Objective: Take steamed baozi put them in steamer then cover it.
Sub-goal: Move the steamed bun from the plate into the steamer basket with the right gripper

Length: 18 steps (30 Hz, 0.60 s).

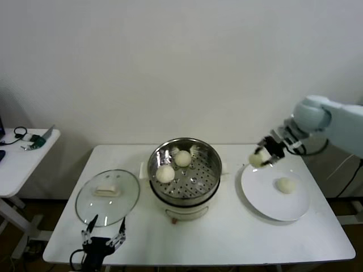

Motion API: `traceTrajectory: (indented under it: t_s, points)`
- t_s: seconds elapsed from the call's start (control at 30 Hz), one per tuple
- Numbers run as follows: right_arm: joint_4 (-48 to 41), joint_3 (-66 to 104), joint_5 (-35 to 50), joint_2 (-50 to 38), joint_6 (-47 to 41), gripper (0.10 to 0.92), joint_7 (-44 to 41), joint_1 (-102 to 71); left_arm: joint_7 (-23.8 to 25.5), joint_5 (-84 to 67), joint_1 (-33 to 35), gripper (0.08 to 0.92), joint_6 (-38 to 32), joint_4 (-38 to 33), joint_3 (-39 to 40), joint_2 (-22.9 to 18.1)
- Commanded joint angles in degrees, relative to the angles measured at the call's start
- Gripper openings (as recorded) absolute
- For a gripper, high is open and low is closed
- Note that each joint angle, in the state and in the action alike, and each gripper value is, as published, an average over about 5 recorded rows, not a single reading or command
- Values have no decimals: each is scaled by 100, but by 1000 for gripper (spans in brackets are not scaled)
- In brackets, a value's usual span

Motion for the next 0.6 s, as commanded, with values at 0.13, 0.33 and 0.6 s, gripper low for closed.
traceTrajectory:
  t_s: [0.13,0.33,0.6]
  points:
    - [1760,-233,-319,1463,1581,486,255,729,-5,34,3,823,-2,5,-28,-43]
    - [1062,-63,-1810,1912,1711,475,643,-611,-7,7,-33,823,-2,51,-100,-42]
    - [131,197,-2788,2640,1704,475,940,-1719,-14,-9,-31,823,-17,77,-112,-70]
